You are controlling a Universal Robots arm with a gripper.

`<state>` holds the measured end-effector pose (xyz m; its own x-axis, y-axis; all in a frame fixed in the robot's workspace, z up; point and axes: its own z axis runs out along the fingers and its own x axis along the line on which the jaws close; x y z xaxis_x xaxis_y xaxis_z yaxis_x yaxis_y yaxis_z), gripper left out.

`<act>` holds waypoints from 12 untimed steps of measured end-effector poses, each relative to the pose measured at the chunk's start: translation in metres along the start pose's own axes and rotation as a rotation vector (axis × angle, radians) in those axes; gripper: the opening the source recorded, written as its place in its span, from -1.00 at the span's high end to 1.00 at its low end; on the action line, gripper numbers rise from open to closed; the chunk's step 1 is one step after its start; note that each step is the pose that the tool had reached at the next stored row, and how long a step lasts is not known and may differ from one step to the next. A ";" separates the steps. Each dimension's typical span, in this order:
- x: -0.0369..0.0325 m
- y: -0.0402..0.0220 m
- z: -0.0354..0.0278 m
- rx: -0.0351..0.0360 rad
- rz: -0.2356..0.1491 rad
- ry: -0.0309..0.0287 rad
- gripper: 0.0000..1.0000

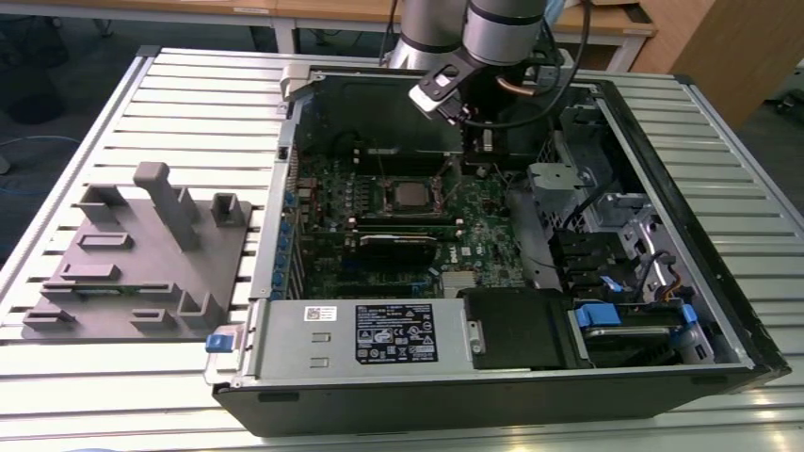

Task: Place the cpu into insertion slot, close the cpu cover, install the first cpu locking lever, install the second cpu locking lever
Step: 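Close the cpu cover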

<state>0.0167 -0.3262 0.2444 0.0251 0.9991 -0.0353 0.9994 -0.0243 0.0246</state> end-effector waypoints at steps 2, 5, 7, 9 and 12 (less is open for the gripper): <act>-0.0002 -0.0024 -0.0001 0.0000 0.000 0.0013 0.80; -0.0006 -0.0062 -0.0001 0.0001 0.000 0.0036 0.80; -0.0009 -0.0089 -0.0002 0.0001 0.000 0.0051 0.80; -0.0012 -0.0116 -0.0002 0.0002 0.000 0.0065 0.80; -0.0017 -0.0165 -0.0003 0.0002 0.000 0.0092 0.80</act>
<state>0.0002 -0.3275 0.2444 0.0251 0.9993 -0.0261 0.9994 -0.0245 0.0244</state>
